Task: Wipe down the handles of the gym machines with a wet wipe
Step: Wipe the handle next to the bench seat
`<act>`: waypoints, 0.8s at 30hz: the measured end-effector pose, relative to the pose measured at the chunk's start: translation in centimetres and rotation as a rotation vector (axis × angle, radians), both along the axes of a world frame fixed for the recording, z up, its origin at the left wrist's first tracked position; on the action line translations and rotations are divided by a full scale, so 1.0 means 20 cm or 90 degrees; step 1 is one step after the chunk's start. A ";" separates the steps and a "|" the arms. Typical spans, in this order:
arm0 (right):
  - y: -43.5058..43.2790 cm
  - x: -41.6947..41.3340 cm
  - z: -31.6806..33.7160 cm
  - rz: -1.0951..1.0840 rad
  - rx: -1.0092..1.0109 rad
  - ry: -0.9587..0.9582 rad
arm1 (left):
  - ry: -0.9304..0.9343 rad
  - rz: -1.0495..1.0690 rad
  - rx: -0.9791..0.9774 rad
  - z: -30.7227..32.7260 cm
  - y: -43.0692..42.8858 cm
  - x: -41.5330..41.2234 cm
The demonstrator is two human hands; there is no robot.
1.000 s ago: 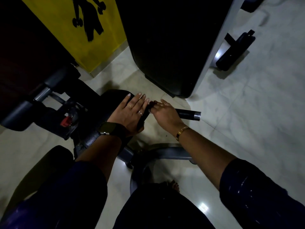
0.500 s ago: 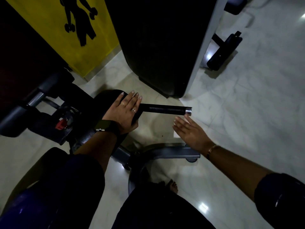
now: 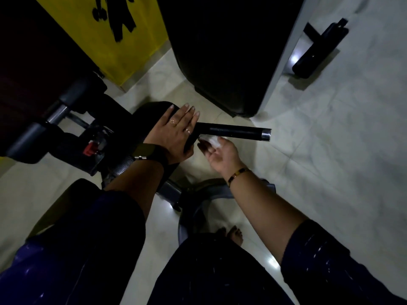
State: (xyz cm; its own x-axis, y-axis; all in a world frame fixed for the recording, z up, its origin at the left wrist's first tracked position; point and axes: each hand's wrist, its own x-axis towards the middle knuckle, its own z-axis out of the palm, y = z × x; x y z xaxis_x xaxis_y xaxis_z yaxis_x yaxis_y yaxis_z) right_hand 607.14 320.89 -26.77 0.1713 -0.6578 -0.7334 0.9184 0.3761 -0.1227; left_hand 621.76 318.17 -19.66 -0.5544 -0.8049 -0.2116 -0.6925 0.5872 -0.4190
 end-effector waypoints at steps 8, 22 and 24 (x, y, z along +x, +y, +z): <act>0.00 -0.20 0.15 -0.060 0.060 -0.011 | 0.006 0.000 -0.008 0.00 0.00 0.00; 0.27 -0.42 0.33 -0.301 0.032 0.560 | -0.002 -0.010 -0.019 0.01 0.01 0.00; 0.26 -0.45 0.33 -0.257 -0.044 0.838 | 0.000 -0.008 -0.014 0.01 0.01 0.00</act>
State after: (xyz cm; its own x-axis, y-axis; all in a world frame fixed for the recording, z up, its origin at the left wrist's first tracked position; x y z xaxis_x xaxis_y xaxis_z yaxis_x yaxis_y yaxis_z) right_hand 598.12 326.16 -20.24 -0.8265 -0.5372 -0.1680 0.1537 0.0718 -0.9855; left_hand 621.82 318.45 -19.36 -0.5649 -0.8022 -0.1934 -0.6852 0.5866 -0.4317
